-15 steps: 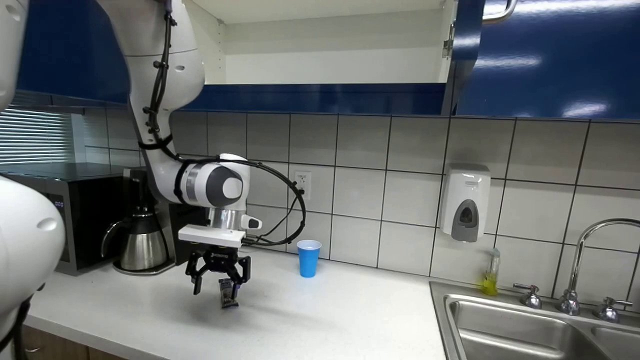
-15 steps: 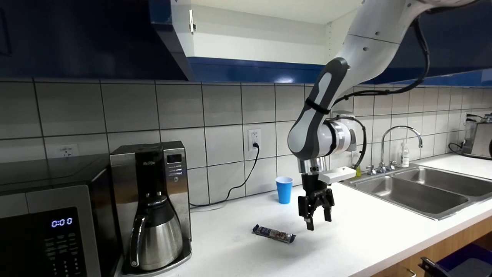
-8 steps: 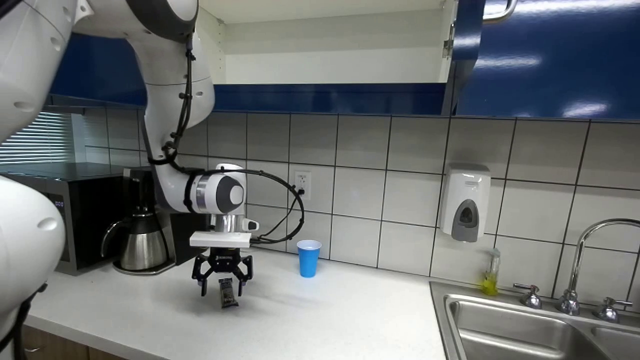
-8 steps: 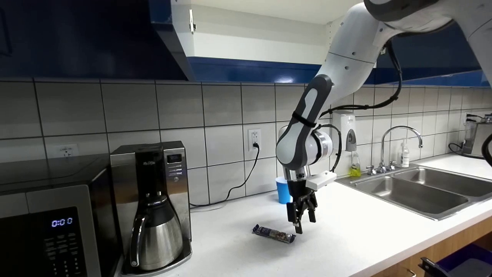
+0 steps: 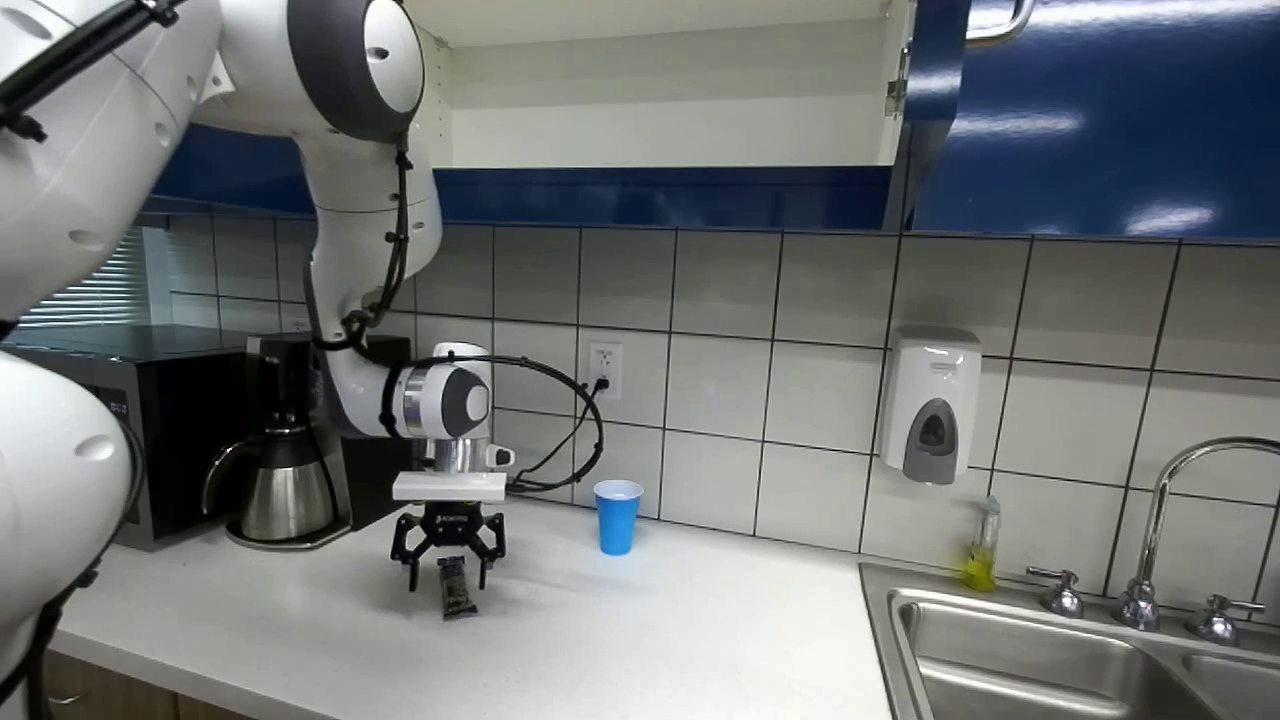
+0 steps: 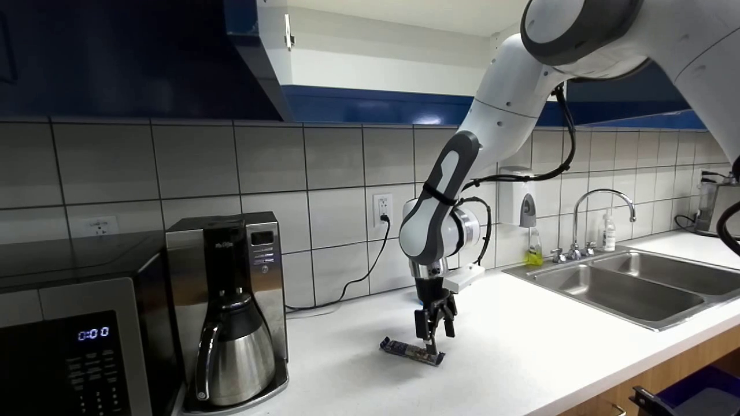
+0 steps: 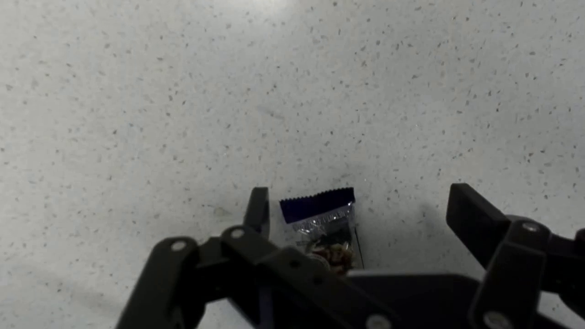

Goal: Pick up the object from the counter and put it in the cabinet

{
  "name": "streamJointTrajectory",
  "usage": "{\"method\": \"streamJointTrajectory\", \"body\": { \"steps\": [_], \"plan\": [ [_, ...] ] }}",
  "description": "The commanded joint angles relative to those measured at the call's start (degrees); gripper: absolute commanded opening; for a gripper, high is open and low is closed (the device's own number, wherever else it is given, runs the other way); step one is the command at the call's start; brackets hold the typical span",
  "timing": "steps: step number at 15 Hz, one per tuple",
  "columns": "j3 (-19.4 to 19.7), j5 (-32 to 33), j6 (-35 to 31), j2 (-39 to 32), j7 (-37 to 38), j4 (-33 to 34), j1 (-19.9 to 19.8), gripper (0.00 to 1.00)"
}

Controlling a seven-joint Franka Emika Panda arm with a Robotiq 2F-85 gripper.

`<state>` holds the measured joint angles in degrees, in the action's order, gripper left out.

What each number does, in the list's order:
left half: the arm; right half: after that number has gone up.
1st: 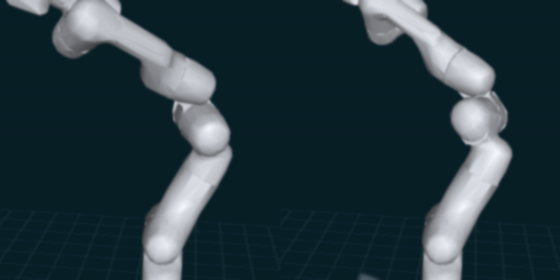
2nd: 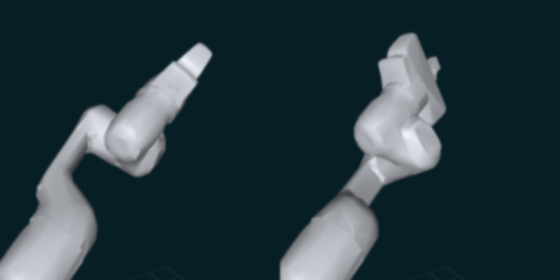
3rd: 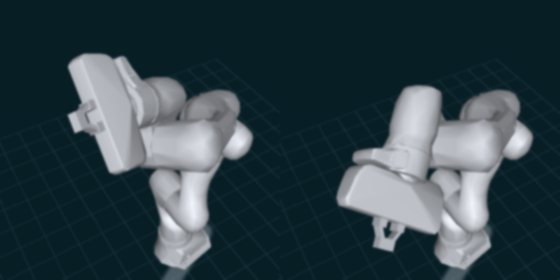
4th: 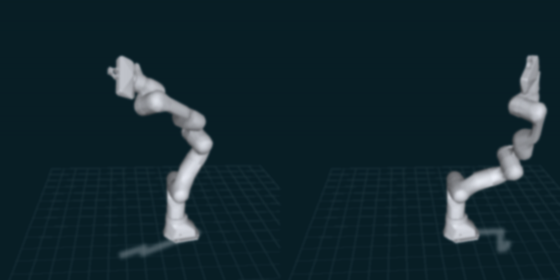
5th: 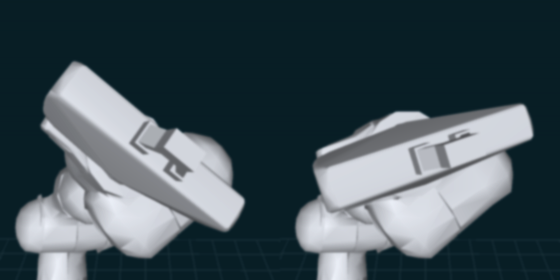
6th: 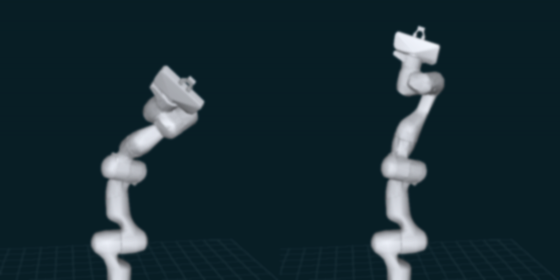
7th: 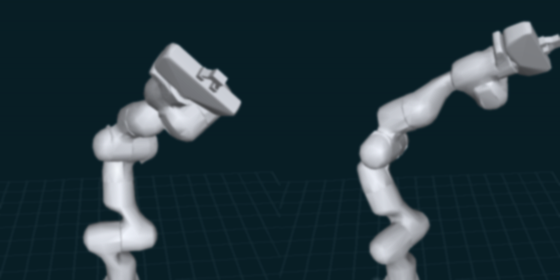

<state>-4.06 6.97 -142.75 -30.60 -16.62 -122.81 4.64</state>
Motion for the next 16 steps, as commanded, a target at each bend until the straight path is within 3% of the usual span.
{"method": "streamJointTrajectory", "body": {
  "steps": [1, 16],
  "plan": [
    [-1.51, 0.89, 2.1, -3.43, -1.84, 4.92, -0.75, 1.0],
    [-1.19, 4.06, 2.89, -12.23, -0.52, 16.74, 2.14, 1.0]
  ]
}}
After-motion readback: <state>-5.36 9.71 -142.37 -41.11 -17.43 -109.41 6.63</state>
